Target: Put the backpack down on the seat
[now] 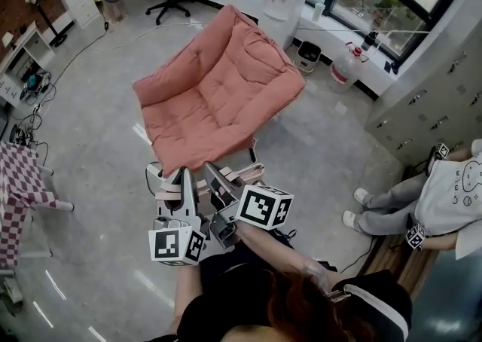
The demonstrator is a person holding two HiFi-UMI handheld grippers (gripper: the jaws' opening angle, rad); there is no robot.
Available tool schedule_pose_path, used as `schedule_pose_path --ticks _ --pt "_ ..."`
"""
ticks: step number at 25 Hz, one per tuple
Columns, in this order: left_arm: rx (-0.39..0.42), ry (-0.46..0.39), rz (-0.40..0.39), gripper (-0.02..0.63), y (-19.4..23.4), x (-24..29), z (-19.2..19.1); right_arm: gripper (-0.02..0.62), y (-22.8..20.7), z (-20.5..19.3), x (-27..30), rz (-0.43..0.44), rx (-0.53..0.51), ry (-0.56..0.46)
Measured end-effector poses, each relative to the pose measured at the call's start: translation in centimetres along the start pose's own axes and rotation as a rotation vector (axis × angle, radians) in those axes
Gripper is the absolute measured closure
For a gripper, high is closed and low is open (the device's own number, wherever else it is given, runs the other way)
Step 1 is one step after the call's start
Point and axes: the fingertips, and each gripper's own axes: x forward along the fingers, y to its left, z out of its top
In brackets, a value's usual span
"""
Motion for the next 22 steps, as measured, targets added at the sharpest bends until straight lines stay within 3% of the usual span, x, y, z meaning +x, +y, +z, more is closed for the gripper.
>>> schedule_pose_path --ticks 11,22 --pt "0.003 -0.04 0.046 0.588 1.1 6.5 2.2 0.563 -0.6 5.6 4.0 0.051 0.015 0.047" --pt "0.013 -0.107 0.091 0.588 1.2 12.3 4.3 0.563 -0.6 11.4 7.3 0.159 -0.022 0.072"
